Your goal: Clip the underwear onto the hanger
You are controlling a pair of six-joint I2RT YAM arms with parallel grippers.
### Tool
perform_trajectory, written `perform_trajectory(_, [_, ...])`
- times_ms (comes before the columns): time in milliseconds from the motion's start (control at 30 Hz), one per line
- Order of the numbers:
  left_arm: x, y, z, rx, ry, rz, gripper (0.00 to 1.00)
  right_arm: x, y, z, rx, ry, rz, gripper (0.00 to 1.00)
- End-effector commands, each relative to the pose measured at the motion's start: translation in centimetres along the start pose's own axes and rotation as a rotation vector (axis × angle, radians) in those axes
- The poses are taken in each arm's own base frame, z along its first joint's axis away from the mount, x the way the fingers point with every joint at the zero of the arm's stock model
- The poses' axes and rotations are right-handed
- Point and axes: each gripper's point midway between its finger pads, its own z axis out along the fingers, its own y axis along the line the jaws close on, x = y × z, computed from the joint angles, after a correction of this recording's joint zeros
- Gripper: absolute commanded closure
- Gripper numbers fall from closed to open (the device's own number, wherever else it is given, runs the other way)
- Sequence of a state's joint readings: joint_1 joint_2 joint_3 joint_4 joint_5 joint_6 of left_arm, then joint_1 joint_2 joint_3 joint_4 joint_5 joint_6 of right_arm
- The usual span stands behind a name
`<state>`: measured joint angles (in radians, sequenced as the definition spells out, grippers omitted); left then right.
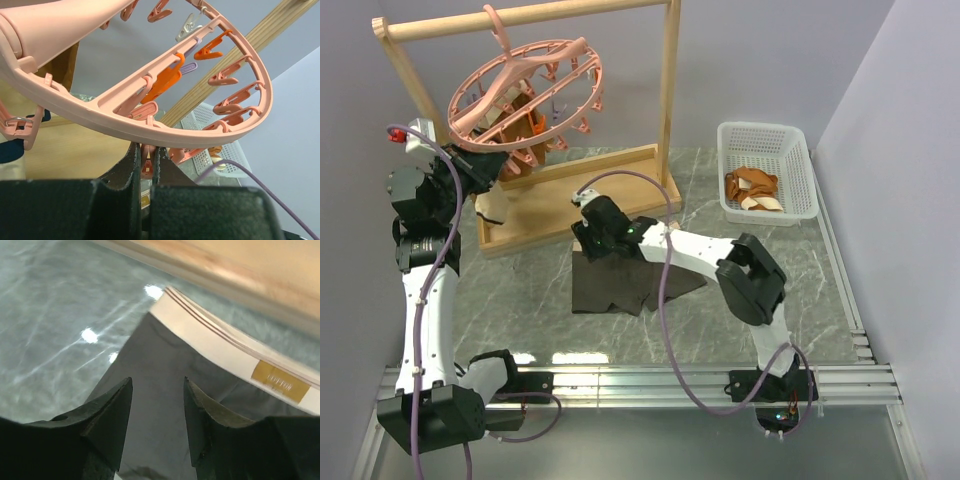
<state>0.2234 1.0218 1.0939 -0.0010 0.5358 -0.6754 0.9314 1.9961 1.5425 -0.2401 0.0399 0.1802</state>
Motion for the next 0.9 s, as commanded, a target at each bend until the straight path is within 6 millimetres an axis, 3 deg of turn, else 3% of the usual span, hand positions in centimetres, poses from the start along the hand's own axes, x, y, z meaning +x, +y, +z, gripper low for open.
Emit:
perform_trajectory(0, [-1.5, -1.5, -0.2, 0.034, -0.032, 0.037, 1.0, -2.2, -1.0, 0.7, 0.125, -0.023, 0.173, 0.47])
perform_trajectory(33, [-1.4, -1.5, -0.3, 0.035, -0.03, 0.036, 0.99, -0.5, -1.2, 2.0, 0.147, 0.034, 0.184, 0.47])
perform_trajectory(100, [-1.3, -1.6, -0.4, 0.038, -0.029, 0.038, 0.99, -1.3, -1.2, 2.7, 0.171, 0.03, 0.235, 0.47])
perform_trajectory(167, [-1.2, -1.5, -0.5, 0.036, -0.029, 0.038, 0.99, 0.0, -1.7, 4.0, 0.204, 0.071, 0.266, 0.46])
perform_trajectory(333, [-0.4, -1.5, -1.1, 0.041, -0.02, 0.029, 1.0, 0.5, -1.9, 5.7, 0.27, 0.055, 0.323, 0.37])
perform_trajectory(467, [-0.1, -1.6, -1.4, 0.043, -0.021, 0.029, 1.0, 0.2, -2.9, 6.2, 0.364, 0.016, 0.341, 0.31])
perform_trajectory(667, [0.1, -1.6, -1.7, 0.041, -0.018, 0.038, 1.0, 0.4, -2.1, 7.1, 0.33, 0.026, 0.375, 0.29])
perform_trajectory(867, [0.1, -1.5, -1.5, 0.042, -0.012, 0.043, 1.0, -1.5, -1.4, 6.3, 0.303, -0.013, 0.401, 0.28])
